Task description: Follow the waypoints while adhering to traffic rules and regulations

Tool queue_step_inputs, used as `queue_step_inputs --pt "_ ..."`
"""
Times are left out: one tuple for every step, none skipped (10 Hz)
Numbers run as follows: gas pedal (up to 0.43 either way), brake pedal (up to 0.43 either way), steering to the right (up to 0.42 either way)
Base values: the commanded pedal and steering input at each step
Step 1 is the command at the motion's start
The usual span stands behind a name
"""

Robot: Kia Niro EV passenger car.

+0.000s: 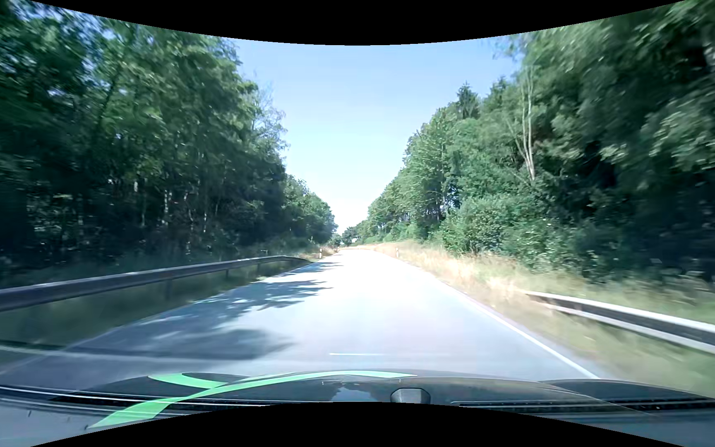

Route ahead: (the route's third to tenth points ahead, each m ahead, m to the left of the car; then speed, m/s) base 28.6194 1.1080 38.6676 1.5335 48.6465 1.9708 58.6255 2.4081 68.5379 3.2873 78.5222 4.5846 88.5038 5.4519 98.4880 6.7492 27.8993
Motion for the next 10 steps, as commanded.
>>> queue_step_inputs --pt "0.28 0.0 -0.009" --pt "0.28 0.0 -0.009" --pt "0.268 0.0 -0.009" --pt "0.24 0.0 -0.009" --pt "0.24 0.0 -0.009" --pt "0.24 0.0 -0.009" --pt "0.248 0.0 -0.009" --pt "0.248 0.0 -0.009" --pt "0.248 0.0 -0.009" --pt "0.22 0.0 -0.009"
